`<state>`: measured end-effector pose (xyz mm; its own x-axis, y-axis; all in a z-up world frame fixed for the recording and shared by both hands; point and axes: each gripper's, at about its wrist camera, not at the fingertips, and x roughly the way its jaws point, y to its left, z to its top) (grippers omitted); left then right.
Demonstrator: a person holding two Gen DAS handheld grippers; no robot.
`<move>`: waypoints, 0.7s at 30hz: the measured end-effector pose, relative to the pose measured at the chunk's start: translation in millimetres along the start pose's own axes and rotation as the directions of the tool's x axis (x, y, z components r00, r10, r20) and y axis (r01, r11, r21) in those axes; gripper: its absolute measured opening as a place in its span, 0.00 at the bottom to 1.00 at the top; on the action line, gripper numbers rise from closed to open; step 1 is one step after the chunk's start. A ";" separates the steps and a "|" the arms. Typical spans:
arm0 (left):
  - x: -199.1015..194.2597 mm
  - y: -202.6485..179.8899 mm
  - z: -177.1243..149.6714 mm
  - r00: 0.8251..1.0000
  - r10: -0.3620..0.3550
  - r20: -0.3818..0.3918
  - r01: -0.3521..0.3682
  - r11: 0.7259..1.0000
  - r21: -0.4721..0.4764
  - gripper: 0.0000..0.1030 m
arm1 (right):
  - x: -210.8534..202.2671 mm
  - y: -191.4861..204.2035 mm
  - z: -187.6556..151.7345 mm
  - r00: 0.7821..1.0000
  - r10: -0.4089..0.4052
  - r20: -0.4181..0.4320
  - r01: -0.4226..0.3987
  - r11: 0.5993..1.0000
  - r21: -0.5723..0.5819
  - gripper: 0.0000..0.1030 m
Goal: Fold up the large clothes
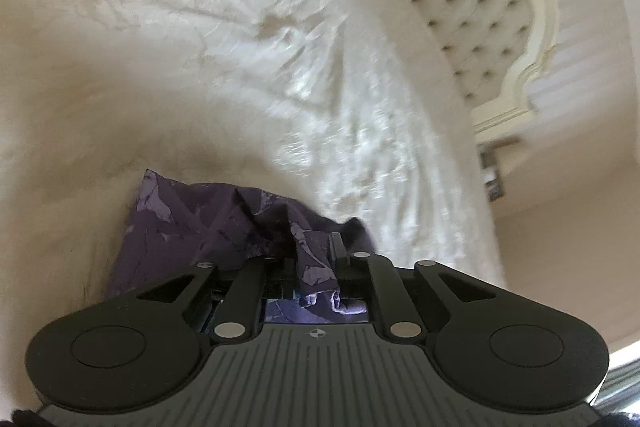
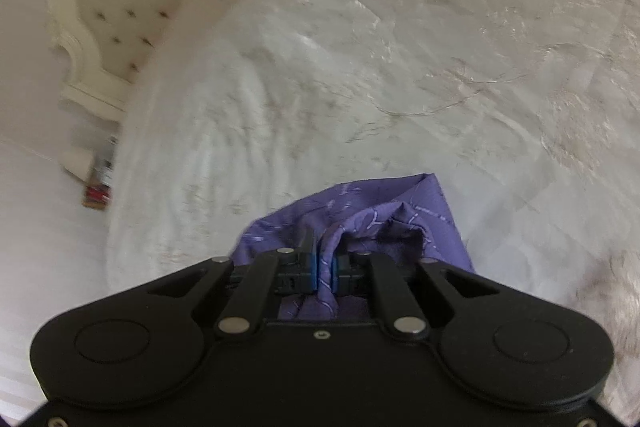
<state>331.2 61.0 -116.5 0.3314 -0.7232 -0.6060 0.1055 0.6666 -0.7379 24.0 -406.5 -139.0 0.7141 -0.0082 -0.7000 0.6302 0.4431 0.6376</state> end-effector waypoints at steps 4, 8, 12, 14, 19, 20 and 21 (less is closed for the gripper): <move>19.9 13.2 4.5 0.999 0.009 -0.048 -0.012 0.998 -0.060 0.21 | 13.5 4.7 3.4 0.999 -0.044 -0.017 0.044 0.999 -0.015 0.21; 24.3 22.2 7.1 0.999 -0.033 -0.041 0.031 0.997 -0.069 0.39 | 20.5 6.5 4.3 0.998 -0.057 -0.030 0.056 0.998 -0.024 0.29; 12.0 13.0 9.6 0.998 -0.029 0.064 0.030 1.000 -0.010 0.86 | 20.5 8.4 6.8 0.999 -0.031 -0.027 0.030 0.999 -0.040 0.46; 3.1 9.2 14.7 0.994 0.022 0.110 -0.022 1.000 -0.004 0.89 | 17.6 9.3 8.3 0.999 -0.035 -0.020 0.034 0.998 -0.044 0.47; -30.5 -9.4 19.1 0.973 0.151 0.176 -0.158 0.987 0.026 0.89 | 6.9 18.3 6.8 0.998 -0.025 0.053 0.030 0.995 -0.096 0.66; -39.6 -16.5 15.6 0.968 0.167 0.189 -0.179 0.982 0.051 0.89 | 2.4 22.2 4.8 0.996 -0.030 0.088 0.041 0.991 -0.129 0.69; -46.6 -23.0 12.1 0.963 0.186 0.195 -0.204 0.976 0.076 0.89 | -2.0 26.2 2.8 0.992 -0.043 0.121 0.063 0.984 -0.169 0.70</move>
<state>324.6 81.5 -67.7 0.5217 -0.5374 -0.6626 0.1071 0.8118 -0.5741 39.9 -397.4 -120.0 0.7180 -0.1362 -0.6826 0.6137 0.5865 0.5285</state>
